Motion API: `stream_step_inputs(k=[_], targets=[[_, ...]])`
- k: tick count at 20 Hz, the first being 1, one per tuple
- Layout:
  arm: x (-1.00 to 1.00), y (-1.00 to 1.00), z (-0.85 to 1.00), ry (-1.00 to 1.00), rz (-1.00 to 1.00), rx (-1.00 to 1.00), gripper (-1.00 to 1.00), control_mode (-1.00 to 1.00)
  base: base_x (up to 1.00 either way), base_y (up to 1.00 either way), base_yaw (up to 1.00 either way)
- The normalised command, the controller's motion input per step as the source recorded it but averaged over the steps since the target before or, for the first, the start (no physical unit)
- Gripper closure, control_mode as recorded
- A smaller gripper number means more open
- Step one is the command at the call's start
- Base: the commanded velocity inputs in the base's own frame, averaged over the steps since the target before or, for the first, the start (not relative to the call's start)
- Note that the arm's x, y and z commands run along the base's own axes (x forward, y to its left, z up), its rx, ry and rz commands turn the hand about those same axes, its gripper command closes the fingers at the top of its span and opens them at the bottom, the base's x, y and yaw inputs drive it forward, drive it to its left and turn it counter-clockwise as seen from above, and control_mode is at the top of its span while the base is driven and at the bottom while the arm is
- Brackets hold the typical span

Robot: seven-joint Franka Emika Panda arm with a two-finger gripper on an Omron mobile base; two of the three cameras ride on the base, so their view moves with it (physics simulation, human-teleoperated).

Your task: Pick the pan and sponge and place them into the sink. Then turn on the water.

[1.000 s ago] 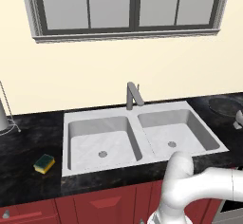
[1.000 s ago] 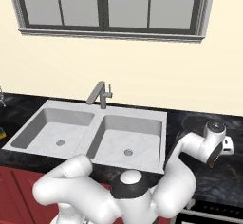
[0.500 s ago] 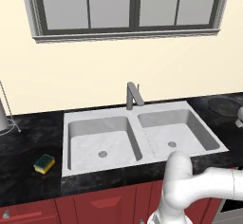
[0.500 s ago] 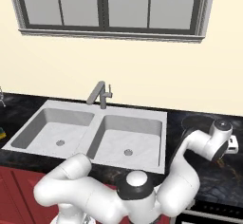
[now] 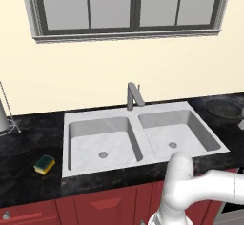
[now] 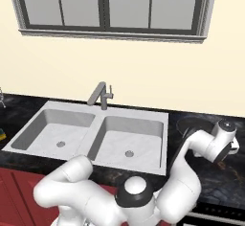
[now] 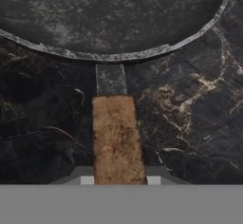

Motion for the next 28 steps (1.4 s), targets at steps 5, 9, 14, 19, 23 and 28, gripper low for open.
stream_step_inputs(k=[5,9,14,19,23,28], targets=[[-0.2,0.46,0.0,0.0,0.09,0.0,1.0,-1.0,0.0,0.0,0.0],[-0.02,0.37,0.0,0.0,0.05,0.0,1.0,-1.0,0.0,0.0,0.0],[0.0,0.43,0.0,0.0,0.04,0.0,1.0,-1.0,0.0,0.0,0.0],[0.0,0.5,0.0,0.0,0.05,0.0,1.0,-1.0,0.0,0.0,0.0],[0.0,0.54,0.0,0.0,0.07,0.0,1.0,-1.0,0.0,0.0,0.0],[-0.03,0.56,0.0,0.0,0.08,0.0,1.0,-1.0,0.0,0.0,0.0]])
